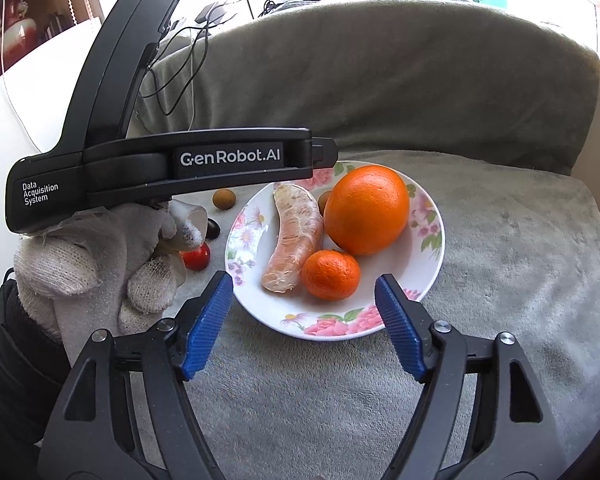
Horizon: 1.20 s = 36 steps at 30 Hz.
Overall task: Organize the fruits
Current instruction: 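Open the left gripper on the plate while the right gripper releases the mandarin beside the orange, then move the left gripper to the mandarin on the cloth while the right gripper approaches the red tomato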
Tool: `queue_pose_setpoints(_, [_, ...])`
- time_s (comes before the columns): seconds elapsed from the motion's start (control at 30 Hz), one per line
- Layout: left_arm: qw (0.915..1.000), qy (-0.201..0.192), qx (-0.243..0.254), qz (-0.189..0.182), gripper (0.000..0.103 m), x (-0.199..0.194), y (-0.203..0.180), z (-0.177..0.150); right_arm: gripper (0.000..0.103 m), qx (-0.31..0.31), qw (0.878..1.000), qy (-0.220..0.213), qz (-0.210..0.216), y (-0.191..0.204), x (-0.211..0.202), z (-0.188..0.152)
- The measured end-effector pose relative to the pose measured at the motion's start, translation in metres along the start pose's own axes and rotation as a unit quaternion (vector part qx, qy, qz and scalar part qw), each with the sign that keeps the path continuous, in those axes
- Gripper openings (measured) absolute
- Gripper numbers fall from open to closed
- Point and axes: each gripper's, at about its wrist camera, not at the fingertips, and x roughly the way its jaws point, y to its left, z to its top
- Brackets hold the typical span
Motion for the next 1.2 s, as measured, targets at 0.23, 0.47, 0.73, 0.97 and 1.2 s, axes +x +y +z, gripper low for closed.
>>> queue_pose_setpoints(0.23, [0.9998, -0.011, -0.015, 0.01, 0.071, -0.016, 0.01, -0.002, 0.077, 0.004, 1.0, -0.003, 0.005, -0.001, -0.005, -0.001])
queue_pose_setpoints(0.47, [0.9988, -0.032, -0.024, 0.029, 0.071, -0.045, 0.024, -0.007, 0.078, 0.007, 1.0, -0.007, 0.015, 0.004, -0.015, -0.001])
queue_pose_setpoints(0.73, [0.995, -0.069, -0.039, 0.061, 0.071, -0.096, 0.052, -0.015, 0.089, -0.006, 1.0, -0.012, 0.028, 0.018, -0.018, 0.001])
queue_pose_setpoints(0.97, [0.9886, -0.095, -0.055, 0.103, 0.071, -0.141, 0.082, -0.036, 0.089, -0.02, 0.999, -0.011, 0.041, 0.033, -0.017, 0.006])
queue_pose_setpoints(1.2, [0.9822, -0.098, -0.079, 0.139, 0.071, -0.169, 0.108, -0.069, 0.089, -0.037, 0.997, -0.004, 0.063, 0.051, -0.008, 0.009])
